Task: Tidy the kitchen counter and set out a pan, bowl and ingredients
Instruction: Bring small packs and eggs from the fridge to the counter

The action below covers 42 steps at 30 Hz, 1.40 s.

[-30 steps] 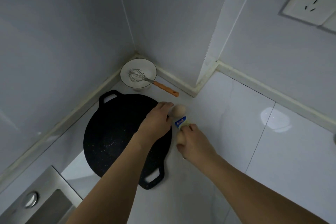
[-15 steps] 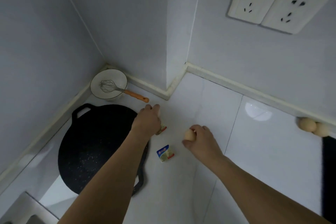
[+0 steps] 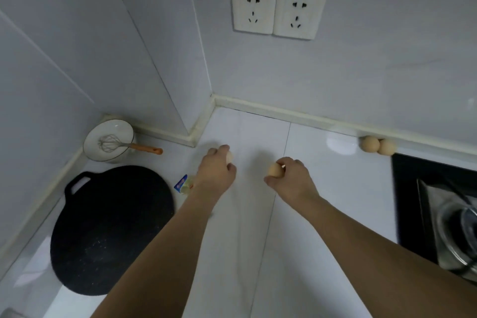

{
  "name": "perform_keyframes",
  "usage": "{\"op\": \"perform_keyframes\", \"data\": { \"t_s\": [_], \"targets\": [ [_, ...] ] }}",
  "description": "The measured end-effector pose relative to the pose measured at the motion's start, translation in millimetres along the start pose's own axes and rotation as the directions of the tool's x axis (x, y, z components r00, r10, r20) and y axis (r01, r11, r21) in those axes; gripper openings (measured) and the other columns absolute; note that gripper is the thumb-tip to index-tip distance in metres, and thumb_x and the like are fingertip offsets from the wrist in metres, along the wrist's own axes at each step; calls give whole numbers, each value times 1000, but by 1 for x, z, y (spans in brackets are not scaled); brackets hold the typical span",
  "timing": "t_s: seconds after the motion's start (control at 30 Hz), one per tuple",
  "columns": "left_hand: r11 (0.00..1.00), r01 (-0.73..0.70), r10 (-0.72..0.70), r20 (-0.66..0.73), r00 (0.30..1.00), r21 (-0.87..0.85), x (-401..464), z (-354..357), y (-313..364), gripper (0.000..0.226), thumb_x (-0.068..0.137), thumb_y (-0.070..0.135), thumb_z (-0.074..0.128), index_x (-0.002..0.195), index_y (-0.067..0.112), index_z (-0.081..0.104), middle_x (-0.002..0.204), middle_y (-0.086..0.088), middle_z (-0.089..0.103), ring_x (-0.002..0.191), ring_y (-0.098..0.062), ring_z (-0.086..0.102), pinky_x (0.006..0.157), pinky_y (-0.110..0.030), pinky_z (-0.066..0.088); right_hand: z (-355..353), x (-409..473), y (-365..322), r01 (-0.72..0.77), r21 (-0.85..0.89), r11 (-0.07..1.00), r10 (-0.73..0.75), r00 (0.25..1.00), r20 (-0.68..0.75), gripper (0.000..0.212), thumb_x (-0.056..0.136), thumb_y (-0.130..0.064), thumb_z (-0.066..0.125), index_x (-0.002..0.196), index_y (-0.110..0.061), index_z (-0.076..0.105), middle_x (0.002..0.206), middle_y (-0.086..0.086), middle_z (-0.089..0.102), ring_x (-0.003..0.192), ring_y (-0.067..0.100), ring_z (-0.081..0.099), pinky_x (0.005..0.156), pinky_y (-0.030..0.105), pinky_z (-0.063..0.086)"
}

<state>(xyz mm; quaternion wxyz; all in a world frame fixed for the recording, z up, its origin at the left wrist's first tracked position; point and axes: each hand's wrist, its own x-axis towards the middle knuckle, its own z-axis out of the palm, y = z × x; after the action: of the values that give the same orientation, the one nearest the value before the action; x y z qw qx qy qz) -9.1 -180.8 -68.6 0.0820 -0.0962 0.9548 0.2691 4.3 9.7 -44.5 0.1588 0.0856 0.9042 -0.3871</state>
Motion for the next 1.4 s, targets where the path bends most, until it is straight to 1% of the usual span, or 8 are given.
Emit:
{"op": "perform_keyframes", "data": {
  "t_s": [0.3, 0.4, 0.5, 0.63, 0.73, 0.87, 1.07, 1.4],
  "targets": [
    [985, -5, 13, 49, 999, -170, -27, 47, 80, 51, 88, 18, 55, 138, 19, 47, 128, -8, 52, 114, -27, 54, 93, -29, 44, -65, -15, 59, -102, 57, 993, 107, 990, -91, 41, 81, -28, 67, 120, -18, 55, 110, 1, 48, 91, 22, 57, 76, 33, 51],
    [972, 22, -7, 64, 998, -234, -35, 64, 108, 43, 88, 17, 55, 131, 16, 52, 120, -5, 58, 105, -24, 57, 78, -21, 40, -86, -18, 86, -144, 90, 986, 154, 981, -121, 36, 80, -28, 66, 113, -19, 56, 111, 2, 51, 89, 22, 59, 73, 32, 51],
    [940, 98, -64, 114, 991, -327, -45, 81, 137, 26, 87, 18, 55, 113, 13, 58, 101, -4, 62, 80, -20, 57, 57, -21, 41, -108, -24, 116, -182, 102, 978, 195, 971, -141, 30, 80, -28, 66, 107, -19, 58, 109, 2, 53, 87, 20, 59, 70, 29, 49],
    [851, 218, -153, 171, 973, -477, -50, 105, 171, 14, 83, 17, 61, 96, 10, 63, 85, -2, 61, 74, -21, 55, 63, -26, 44, -134, -30, 151, -234, 109, 966, 250, 953, -171, 29, 81, -26, 65, 108, -17, 58, 109, 3, 50, 90, 24, 58, 75, 34, 53],
    [769, 300, -180, 259, 949, -565, -53, 121, 195, 19, 81, 13, 65, 99, 15, 62, 86, 0, 63, 77, -20, 60, 68, -28, 49, -151, -30, 176, -248, 103, 963, 264, 945, -190, 29, 82, -25, 65, 108, -16, 58, 107, 3, 48, 86, 22, 56, 71, 31, 49],
    [714, 367, -198, 330, 923, -597, -53, 140, 220, 25, 78, 8, 68, 101, 15, 58, 84, 3, 62, 82, -21, 63, 87, -38, 54, -164, -20, 198, -238, 70, 969, 248, 950, -189, 34, 83, -24, 66, 114, -14, 57, 108, 3, 47, 85, 20, 52, 75, 28, 44],
    [757, 371, -187, 367, 911, -537, -39, 173, 248, 32, 75, 16, 74, 104, 16, 61, 96, 2, 63, 92, -20, 64, 89, -38, 55, -173, 8, 218, -222, 60, 973, 229, 961, -154, 33, 83, -27, 65, 113, -14, 56, 113, 6, 48, 92, 23, 54, 85, 34, 48],
    [777, 381, -188, 392, 900, -502, -2, 203, 273, 30, 77, 11, 72, 104, 12, 59, 91, 2, 61, 82, -16, 62, 91, -43, 55, -177, 52, 234, -188, 109, 976, 203, 969, -140, 38, 86, -30, 63, 118, -15, 53, 116, 5, 42, 90, 23, 52, 86, 36, 47]
  ]
}}
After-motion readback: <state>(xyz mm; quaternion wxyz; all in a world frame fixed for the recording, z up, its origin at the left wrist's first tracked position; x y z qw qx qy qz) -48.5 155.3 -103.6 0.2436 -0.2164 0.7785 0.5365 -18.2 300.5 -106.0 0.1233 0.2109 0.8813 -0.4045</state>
